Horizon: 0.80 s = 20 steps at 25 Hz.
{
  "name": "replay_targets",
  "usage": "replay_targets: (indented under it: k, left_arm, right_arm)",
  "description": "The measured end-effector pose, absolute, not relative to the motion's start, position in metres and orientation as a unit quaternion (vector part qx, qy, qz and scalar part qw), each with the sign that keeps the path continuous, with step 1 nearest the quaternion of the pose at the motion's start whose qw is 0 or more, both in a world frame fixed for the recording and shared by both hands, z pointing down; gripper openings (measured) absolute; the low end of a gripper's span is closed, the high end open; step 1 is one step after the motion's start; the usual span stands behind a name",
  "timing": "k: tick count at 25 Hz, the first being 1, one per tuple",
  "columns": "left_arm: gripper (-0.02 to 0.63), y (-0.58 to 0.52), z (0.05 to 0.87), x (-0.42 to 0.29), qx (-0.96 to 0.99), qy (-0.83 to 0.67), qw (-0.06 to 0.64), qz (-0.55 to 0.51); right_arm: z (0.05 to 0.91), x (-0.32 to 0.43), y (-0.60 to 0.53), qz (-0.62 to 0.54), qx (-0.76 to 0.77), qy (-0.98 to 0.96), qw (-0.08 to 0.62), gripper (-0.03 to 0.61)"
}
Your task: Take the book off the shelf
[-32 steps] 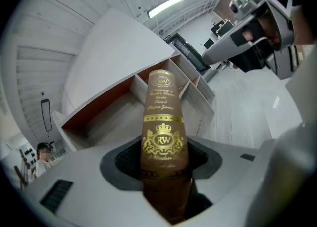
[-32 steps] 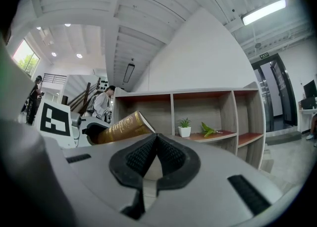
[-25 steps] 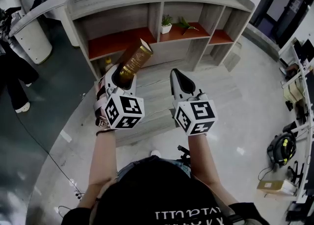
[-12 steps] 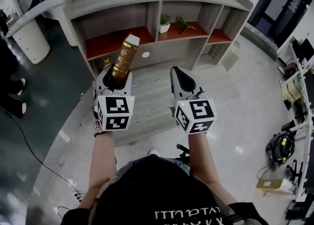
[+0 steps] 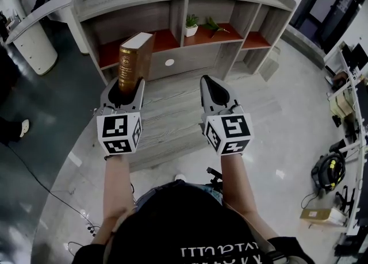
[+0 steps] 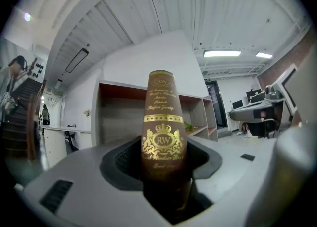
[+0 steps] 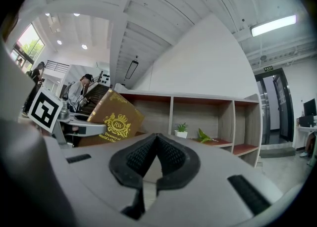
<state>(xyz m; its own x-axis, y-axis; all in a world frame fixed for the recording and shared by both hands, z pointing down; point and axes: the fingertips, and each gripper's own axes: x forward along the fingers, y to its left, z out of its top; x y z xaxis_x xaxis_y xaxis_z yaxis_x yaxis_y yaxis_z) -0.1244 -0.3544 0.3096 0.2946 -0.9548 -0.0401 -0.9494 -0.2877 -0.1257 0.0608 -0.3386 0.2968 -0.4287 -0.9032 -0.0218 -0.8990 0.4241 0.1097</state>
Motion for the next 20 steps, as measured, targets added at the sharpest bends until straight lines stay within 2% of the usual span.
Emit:
replay_targets:
  k: [11,20]
  left_arm:
    - [0.229,-0.348,0.29,-0.14,-0.798,0.593,0.102,0.04]
    - [0.229,-0.348,0.284,-0.138,-0.796,0.592,0.118,0.042]
  right_arm:
    - [0.295,0.069,-0.345,-0.053,0.543,-0.838,0.02,0.014]
    - [0.289,0.079,-0.347,-0.062,0.55,-0.833,0.015,0.015]
